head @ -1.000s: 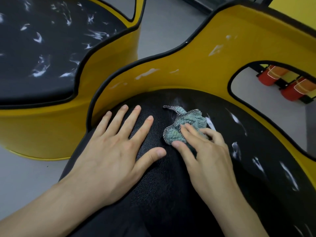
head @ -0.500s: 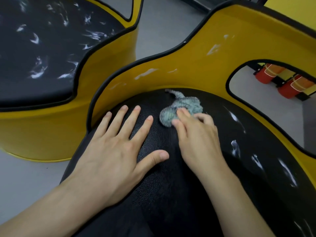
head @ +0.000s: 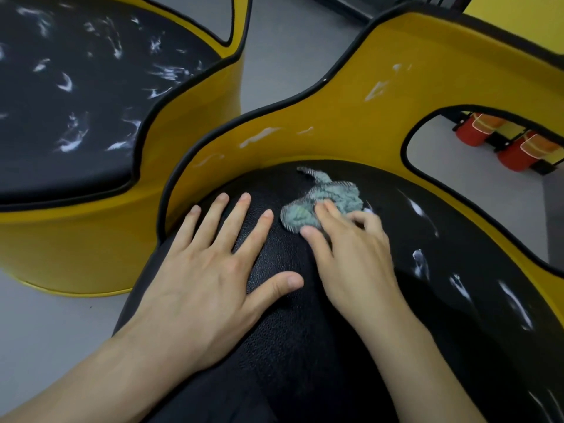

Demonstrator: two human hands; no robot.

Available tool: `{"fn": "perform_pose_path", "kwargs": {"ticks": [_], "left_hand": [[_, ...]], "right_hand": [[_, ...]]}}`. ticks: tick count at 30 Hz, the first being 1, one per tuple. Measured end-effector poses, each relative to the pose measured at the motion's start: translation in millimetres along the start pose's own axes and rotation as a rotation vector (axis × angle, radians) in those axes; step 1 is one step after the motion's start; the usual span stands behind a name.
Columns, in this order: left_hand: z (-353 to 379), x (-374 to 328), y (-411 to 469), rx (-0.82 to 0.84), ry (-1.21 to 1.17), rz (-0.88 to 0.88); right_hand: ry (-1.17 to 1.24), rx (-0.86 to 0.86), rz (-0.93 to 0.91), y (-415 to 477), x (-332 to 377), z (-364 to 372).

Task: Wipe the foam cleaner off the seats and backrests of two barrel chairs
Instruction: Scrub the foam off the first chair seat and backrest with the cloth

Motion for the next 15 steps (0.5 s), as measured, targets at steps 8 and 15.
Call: {"fn": "perform_pose_path", "kwargs": {"ticks": [8, 15], "left_hand": [[-1, 0, 0, 0.004, -0.001, -0.009], [0, -1, 0, 0.024, -0.016, -0.009]], "right_hand": [[-0.015, -0.043, 0.017, -48, 12, 0], [-0.056, 0.044, 0.006, -24, 9, 2]]}}
Point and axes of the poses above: each hand's wrist, its own y-axis towards the middle knuckle, its own z-axis out of the palm, x = y × z, the point moved 2 cm from there along y, towards the middle knuckle, and after that the axes turned 12 degrees about -z, right-handed, at the moved point
